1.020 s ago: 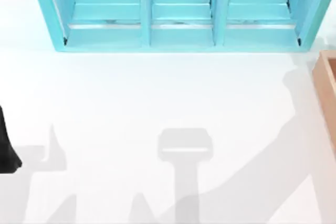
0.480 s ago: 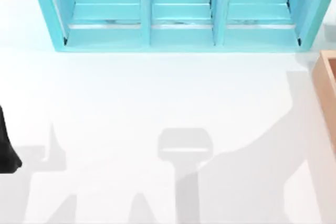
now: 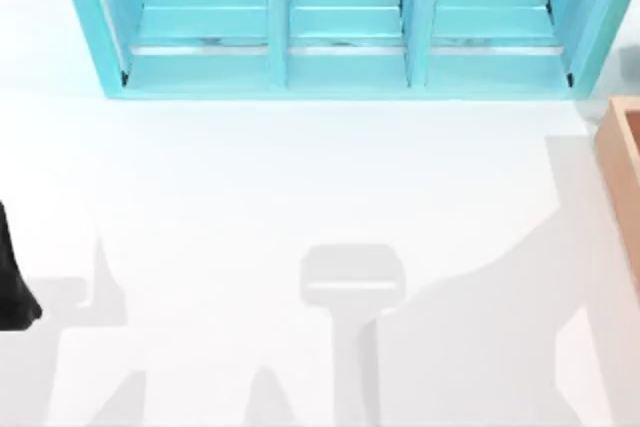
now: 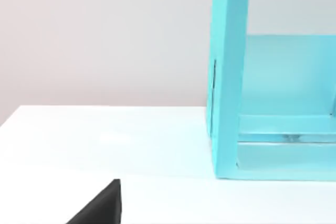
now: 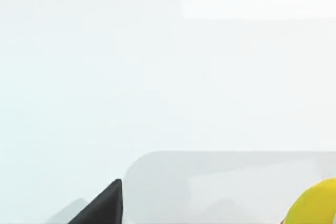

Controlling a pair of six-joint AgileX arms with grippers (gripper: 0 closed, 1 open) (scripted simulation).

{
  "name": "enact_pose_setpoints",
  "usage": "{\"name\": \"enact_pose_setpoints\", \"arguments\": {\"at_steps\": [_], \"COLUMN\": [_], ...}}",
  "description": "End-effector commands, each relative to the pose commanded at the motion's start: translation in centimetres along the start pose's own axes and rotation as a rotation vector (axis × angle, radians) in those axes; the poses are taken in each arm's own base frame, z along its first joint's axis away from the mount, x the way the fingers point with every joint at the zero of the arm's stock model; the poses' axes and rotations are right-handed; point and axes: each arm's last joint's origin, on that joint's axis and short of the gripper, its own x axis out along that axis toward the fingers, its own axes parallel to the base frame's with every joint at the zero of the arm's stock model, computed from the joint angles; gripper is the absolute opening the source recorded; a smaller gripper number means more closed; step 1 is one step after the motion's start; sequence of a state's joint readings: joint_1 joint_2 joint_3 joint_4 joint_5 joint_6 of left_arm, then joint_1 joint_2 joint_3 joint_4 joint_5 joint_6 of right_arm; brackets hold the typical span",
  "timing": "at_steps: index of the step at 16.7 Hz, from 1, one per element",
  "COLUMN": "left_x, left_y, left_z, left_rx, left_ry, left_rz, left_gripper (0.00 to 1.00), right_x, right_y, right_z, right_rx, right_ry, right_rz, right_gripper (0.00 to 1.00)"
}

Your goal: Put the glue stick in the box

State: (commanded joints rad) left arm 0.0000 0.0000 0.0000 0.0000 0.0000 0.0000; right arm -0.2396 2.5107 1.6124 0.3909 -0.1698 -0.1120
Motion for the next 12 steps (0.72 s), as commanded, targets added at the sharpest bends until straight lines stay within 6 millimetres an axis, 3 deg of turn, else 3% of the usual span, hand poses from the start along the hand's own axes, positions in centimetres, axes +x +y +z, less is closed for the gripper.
{"name": "enact_pose_setpoints", "arguments": {"at_steps": [12], "left_x": [0.00], "left_y": [0.00], "left_z": [0.00], "left_rx": [0.000], "left_ry": [0.000], "left_rz": [0.000], "left_gripper": [1.00], "right_x": [0.00], "right_y": [0.00], "right_z": [0.00], "right_rx": [0.000], "right_ry": [0.000], "right_rz": [0.000], "right_gripper": [0.02]}}
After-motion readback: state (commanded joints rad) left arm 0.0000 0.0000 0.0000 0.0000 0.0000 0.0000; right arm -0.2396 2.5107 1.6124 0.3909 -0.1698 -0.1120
